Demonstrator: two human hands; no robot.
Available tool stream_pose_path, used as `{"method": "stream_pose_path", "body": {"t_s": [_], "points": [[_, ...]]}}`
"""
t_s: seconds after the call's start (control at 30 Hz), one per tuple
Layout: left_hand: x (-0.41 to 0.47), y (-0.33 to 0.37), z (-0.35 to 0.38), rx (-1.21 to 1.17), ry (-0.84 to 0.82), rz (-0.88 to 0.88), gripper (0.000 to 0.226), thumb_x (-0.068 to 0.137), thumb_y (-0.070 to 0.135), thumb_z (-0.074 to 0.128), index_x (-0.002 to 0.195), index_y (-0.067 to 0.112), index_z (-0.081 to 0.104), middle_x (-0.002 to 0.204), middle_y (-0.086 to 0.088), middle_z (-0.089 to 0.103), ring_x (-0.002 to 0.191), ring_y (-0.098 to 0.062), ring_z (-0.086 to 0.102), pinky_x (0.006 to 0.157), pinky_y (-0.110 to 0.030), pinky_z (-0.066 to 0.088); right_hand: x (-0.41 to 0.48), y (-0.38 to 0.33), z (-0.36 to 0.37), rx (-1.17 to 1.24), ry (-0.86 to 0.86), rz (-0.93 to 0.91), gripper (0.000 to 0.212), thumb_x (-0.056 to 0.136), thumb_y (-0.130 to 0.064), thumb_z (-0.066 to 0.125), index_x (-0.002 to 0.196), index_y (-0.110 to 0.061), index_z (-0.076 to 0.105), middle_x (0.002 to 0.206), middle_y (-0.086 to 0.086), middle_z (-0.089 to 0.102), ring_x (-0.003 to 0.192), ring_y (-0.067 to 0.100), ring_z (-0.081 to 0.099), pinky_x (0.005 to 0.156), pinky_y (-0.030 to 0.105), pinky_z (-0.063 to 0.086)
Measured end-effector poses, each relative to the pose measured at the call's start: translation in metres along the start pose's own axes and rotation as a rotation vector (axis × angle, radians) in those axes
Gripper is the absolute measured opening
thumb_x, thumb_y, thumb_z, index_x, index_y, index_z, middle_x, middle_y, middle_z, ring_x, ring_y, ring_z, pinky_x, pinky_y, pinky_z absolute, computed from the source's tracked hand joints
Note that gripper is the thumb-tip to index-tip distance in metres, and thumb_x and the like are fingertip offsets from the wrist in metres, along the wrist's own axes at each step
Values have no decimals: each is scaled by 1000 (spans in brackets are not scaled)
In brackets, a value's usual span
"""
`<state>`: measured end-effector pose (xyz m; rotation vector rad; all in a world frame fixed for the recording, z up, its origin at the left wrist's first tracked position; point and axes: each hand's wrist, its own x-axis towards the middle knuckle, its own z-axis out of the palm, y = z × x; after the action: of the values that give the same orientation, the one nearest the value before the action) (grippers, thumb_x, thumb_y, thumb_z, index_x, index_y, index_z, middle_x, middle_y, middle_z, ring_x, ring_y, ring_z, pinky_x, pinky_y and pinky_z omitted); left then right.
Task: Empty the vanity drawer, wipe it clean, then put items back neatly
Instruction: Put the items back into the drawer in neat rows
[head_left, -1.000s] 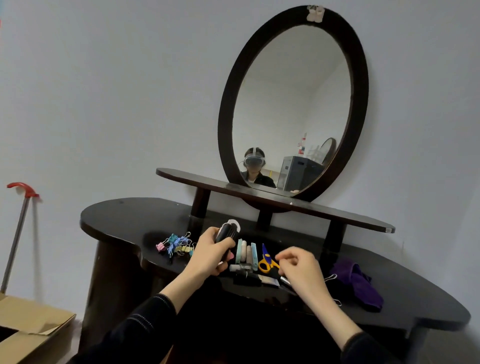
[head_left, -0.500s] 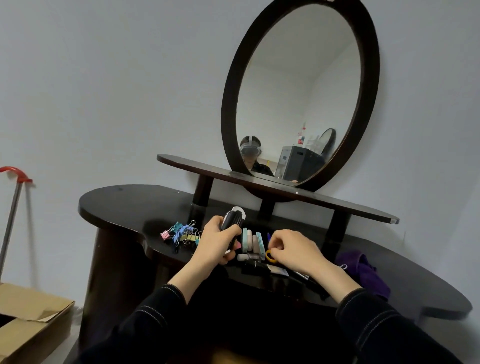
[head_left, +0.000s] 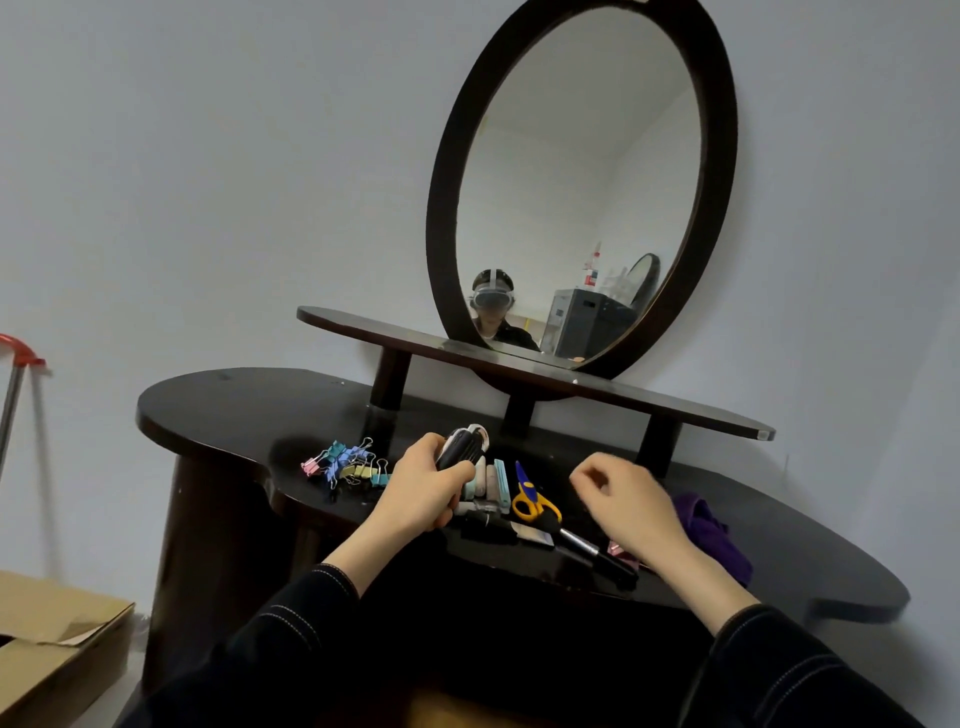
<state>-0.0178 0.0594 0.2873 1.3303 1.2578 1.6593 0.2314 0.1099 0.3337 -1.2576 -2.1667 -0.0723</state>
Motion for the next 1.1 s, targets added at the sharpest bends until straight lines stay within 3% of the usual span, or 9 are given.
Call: {"method": "stream_pose_path", "body": {"t_s": [0.1,0.2,0.27,0.4,0.57,0.7,0.87,0.97,1.1], "points": [[1,1,-1,1,-20,-13,26,74,22,65,97,14,56,68,-10,62,63,-28,55,46,-27,38,-9,14,-16,-80,-62,-6,6,95,-44,58,93,-41,63,91,-20,65,88,0,56,70,24,46],[0,2,0,-3,-19,-37,25,75,21,65,97,15,56,70,-11,62,67,-28,56,51,-29,39,-20,15,-13,-298,-114,-208,22,94,-54,57,105,-38,67,94,-18,64,95,8,52,76,27,42],[-2,4,1,-11,-15,-46,23,76,20,65,97,14,56,71,-11,62,69,-28,56,52,-29,39,-22,9,-4,-388,-119,-300,27,94,-53,57,112,-36,66,94,-17,65,94,9,50,72,25,38],[-4,8,0,-63,-12,-82,18,81,14,64,97,14,57,75,-9,63,70,-21,62,49,-25,41,-17,3,10,-302,-199,-242,29,95,-27,56,124,-30,63,84,-15,66,93,7,46,60,21,32],[-6,11,-5,-89,0,-93,16,85,16,63,98,11,54,70,-12,64,43,-13,52,37,-19,33,-10,-4,11,-30,-81,-86,33,96,-26,53,129,-26,56,89,-19,53,81,2,53,64,20,39],[-2,8,-9,-127,26,-91,23,84,20,62,102,9,51,62,-11,64,41,-19,47,37,-20,29,-4,-24,21,72,-199,-93,20,94,-39,50,112,-39,43,82,-12,57,70,7,56,58,29,42],[-3,6,-9,-157,43,-94,37,73,31,64,103,13,52,63,-9,66,45,-20,51,37,-21,30,9,-52,43,6,-284,-210,58,78,-72,54,128,-46,44,108,-19,44,94,9,56,69,30,40],[-3,5,-11,-166,48,-91,33,77,31,65,103,15,52,66,-10,69,44,-19,51,37,-21,31,7,-58,57,-76,-293,-274,61,85,-74,49,133,-37,51,108,-15,43,90,8,55,68,29,43],[-3,5,-13,-165,37,-87,31,79,30,65,104,14,52,68,-12,69,42,-18,50,37,-21,32,-3,-56,61,-77,-238,-297,53,91,-71,45,121,-29,59,99,-13,51,84,8,56,68,29,49]]}}
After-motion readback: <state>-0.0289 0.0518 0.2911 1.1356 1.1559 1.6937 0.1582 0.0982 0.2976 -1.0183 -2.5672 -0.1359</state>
